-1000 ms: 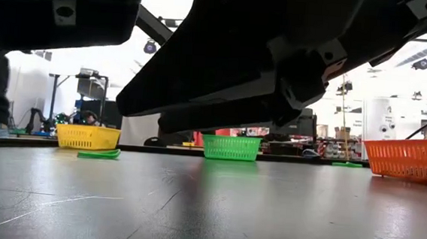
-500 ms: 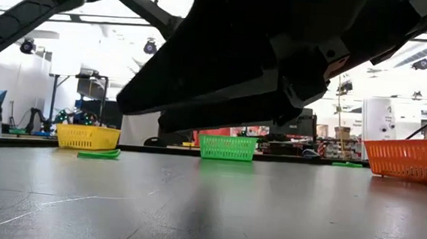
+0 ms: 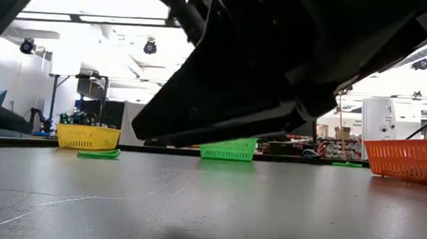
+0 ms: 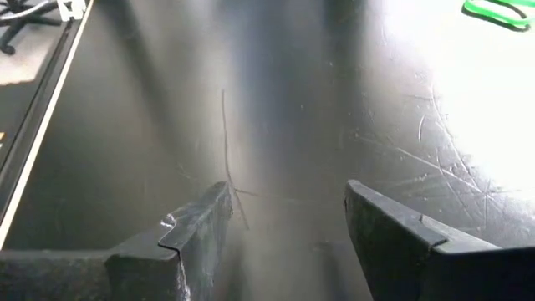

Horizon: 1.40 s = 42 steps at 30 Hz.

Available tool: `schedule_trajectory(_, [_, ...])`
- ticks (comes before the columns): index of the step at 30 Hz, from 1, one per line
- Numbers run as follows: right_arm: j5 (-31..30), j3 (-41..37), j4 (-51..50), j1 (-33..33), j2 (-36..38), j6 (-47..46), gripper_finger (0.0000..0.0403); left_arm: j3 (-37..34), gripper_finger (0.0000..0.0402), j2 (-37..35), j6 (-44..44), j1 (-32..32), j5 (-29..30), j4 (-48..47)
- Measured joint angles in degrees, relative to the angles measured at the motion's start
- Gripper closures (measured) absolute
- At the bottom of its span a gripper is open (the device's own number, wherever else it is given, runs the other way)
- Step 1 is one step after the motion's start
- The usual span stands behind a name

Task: Sort rubber bands into baskets
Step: Put the green rubber band into the green bin

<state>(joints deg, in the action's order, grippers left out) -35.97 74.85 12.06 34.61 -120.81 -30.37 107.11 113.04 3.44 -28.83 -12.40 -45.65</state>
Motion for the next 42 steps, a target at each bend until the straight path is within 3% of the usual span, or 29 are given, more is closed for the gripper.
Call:
schedule_trajectory(11, [0.4, 0.0, -4.2, 0.1, 0.0, -3.1, 0.0179, -0.3, 0.0143, -8.2, -0.9, 3.0, 4.6, -7.8])
schedule_trajectory(15, [0.4, 0.0, -4.6, 0.4, 0.0, -2.5, 0.0179, -5.2, 0.0143, -13.2, -1.7, 4.3, 4.7, -11.5])
schedule_trajectory(19, [0.4, -0.1, -6.3, 0.9, 0.0, -0.4, 0.0179, -17.4, 0.0143, -21.3, -4.9, 7.1, 8.0, -11.1])
schedule_trajectory(23, [0.4, -0.1, -6.2, 1.1, 0.0, 1.9, 0.0179, -33.9, 0.0143, -31.4, -14.7, 13.1, 13.8, -5.9])
schedule_trajectory(28, [0.4, 0.2, -6.2, 1.0, 0.5, 5.3, 0.0179, -55.8, 0.0143, -40.9, -27.9, 27.8, 26.5, 4.8])
schedule_trajectory(32, [0.5, 1.5, -6.2, 0.9, 0.5, 8.4, 0.0179, -69.9, 0.0143, -44.2, -36.4, 40.9, 37.9, 21.0])
schedule_trajectory(37, [0.4, 4.1, -6.2, 0.5, 0.5, 15.7, 0.0179, -79.7, 0.0141, -43.8, -45.0, 50.9, 49.2, 38.0])
schedule_trajectory(42, [0.4, 7.3, -5.4, -0.2, 0.6, 18.2, 0.0179, -84.6, 0.0126, -40.8, -50.0, 53.0, 54.0, 39.9])
